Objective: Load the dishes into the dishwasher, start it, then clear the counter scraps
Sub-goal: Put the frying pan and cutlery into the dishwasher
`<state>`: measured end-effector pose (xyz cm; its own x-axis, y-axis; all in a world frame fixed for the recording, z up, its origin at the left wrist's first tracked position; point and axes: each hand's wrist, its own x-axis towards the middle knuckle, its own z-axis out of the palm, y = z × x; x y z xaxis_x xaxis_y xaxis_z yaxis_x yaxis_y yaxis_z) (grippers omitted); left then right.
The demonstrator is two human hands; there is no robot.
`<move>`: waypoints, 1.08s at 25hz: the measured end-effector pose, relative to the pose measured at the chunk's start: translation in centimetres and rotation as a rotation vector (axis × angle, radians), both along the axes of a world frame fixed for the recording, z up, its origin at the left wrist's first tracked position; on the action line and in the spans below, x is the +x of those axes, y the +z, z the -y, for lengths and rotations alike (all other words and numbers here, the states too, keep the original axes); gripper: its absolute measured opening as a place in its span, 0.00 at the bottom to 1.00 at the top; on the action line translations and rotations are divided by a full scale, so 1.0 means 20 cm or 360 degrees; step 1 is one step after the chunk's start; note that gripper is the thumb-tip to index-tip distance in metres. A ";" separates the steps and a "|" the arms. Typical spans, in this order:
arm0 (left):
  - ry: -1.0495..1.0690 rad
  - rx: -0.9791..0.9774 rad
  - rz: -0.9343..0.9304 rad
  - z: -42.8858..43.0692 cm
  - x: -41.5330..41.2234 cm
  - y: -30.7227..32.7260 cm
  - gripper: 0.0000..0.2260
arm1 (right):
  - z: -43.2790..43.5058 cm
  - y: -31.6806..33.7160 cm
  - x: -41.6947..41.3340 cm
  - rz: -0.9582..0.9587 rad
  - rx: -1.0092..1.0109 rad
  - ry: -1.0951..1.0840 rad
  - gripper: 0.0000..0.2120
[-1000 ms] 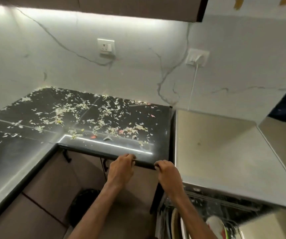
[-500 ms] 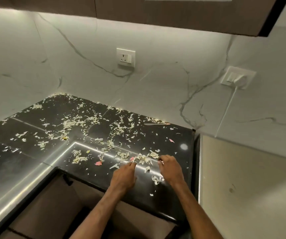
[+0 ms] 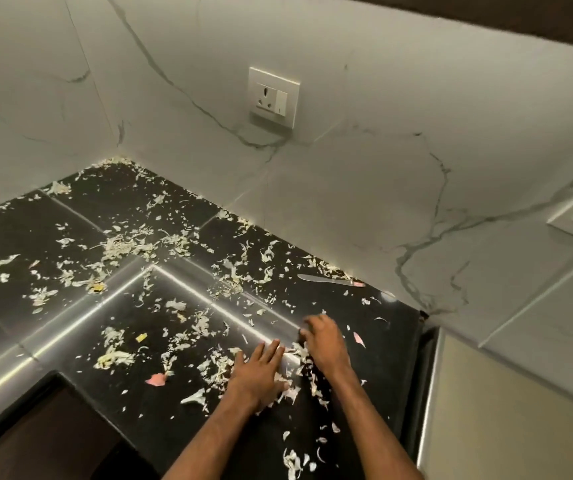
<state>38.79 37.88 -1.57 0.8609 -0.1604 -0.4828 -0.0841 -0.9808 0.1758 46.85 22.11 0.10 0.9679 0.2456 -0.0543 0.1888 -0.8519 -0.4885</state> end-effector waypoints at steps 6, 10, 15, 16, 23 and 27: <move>0.0090 -0.0095 -0.0055 -0.06 0.13 0.01 0.32 | 0.01 0.11 0.54 -0.0151 -0.0096 -0.0037 0.24; 0.0098 -0.0090 -0.0052 -0.08 0.10 0.01 0.31 | -0.02 0.05 0.58 -0.0094 -0.0454 0.0030 0.21; 0.0128 -0.0097 -0.0016 -0.06 0.08 -0.02 0.30 | -0.14 -0.09 0.21 0.0150 -0.0423 0.0135 0.10; 0.0132 -0.0093 -0.0004 -0.07 0.08 -0.02 0.30 | -0.17 -0.11 0.15 0.0132 -0.0451 0.0152 0.10; 0.0120 -0.0047 -0.0040 -0.05 0.07 0.00 0.31 | -0.27 -0.05 0.09 -0.0174 -0.0677 0.0113 0.16; 0.0102 -0.0011 -0.0057 -0.03 0.06 0.00 0.32 | -0.29 -0.05 0.05 -0.0124 -0.0629 0.0060 0.14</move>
